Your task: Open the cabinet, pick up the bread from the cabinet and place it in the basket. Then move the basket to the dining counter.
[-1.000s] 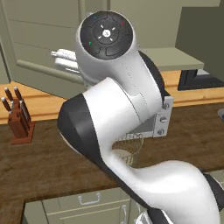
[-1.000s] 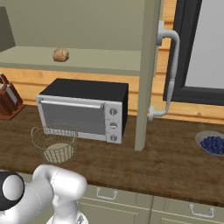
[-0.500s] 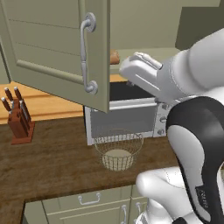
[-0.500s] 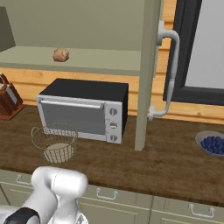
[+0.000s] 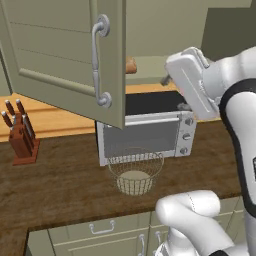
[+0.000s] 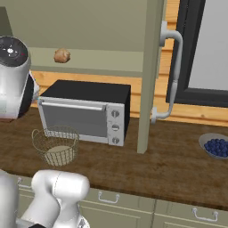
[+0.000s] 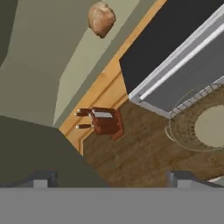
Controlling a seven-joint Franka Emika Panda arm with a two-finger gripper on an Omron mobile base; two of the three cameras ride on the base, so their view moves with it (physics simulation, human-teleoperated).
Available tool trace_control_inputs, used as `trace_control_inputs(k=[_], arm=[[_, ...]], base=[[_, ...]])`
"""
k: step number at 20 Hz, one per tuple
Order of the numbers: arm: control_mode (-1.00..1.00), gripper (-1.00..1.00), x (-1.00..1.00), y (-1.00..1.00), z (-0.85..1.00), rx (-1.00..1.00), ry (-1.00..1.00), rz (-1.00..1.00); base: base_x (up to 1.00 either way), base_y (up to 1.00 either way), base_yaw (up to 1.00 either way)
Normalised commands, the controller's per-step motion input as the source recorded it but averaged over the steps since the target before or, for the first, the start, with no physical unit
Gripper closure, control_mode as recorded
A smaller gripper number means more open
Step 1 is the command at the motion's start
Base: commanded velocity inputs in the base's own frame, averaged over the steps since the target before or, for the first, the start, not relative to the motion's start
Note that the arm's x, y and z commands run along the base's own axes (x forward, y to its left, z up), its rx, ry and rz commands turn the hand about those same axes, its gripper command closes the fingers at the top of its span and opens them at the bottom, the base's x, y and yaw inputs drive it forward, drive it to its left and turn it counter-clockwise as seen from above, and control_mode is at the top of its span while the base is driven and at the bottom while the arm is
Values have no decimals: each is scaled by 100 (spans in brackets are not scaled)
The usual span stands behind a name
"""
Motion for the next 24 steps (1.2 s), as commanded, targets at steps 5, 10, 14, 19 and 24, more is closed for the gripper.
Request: trace_control_inputs(k=[5, 10, 14, 19, 24], arm=[[-100, -100, 100, 86, 8, 29, 1, 16], [-100, -100, 61, 62, 48, 19, 24, 32], [-100, -100, 0, 98, 21, 9, 30, 48], [-100, -100, -1, 100, -1, 8, 9, 48], [-100, -100, -40, 100, -15, 2, -4, 36]], base=[[0, 0, 0], [0, 0, 0], [0, 0, 0], [0, 0, 0], [0, 0, 0]])
